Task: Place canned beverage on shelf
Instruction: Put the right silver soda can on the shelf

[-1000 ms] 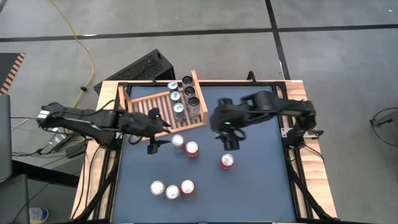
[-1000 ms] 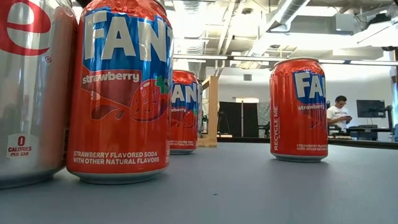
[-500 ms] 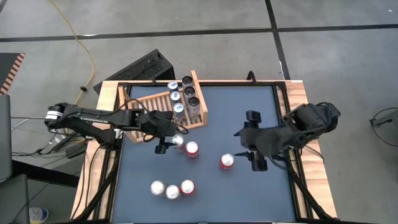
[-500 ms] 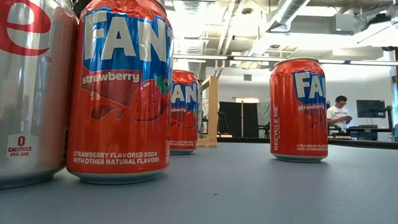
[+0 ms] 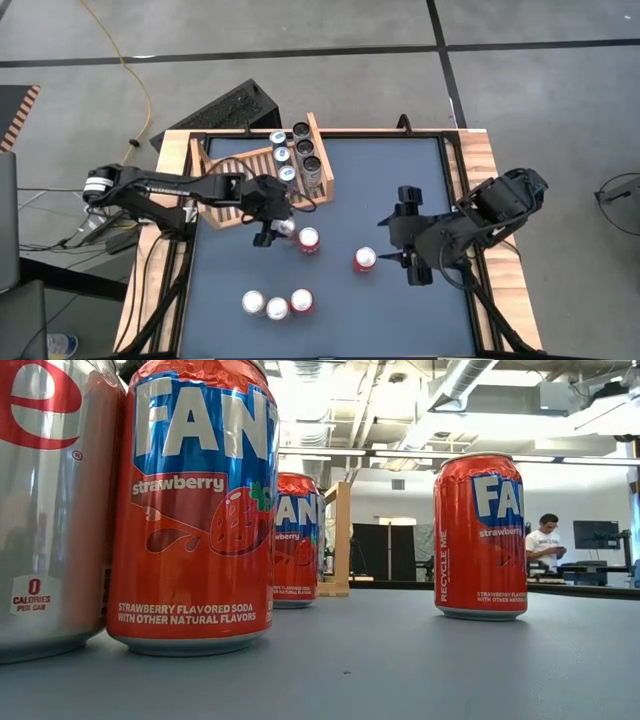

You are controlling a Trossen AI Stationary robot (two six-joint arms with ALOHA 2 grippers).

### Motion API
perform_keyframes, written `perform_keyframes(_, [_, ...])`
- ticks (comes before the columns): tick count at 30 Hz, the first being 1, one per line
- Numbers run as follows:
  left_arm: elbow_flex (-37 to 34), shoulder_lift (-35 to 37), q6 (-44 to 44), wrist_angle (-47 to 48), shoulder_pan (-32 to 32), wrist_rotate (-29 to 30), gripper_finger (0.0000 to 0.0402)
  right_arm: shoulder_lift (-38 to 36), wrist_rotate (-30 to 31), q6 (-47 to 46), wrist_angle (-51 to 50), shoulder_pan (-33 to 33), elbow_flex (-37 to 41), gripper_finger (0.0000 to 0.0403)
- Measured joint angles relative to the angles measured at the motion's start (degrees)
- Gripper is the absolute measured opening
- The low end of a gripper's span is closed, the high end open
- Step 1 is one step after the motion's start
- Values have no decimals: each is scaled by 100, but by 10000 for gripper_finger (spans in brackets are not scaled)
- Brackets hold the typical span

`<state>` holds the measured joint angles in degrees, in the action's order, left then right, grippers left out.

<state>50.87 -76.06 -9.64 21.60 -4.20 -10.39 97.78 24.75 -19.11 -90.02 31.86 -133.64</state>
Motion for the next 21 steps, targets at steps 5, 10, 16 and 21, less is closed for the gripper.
perform_keyframes(5, [2,-229,-71,16,8,-77,316,2,0,-39,0,0,0,277])
perform_keyframes(10, [17,-515,-156,55,-20,25,316,2,0,-41,0,0,0,277])
perform_keyframes(16, [22,-639,-178,69,-19,75,310,2,0,-51,0,0,0,277])
perform_keyframes(21, [9,-544,-97,148,-16,163,292,2,0,-51,0,0,0,277])
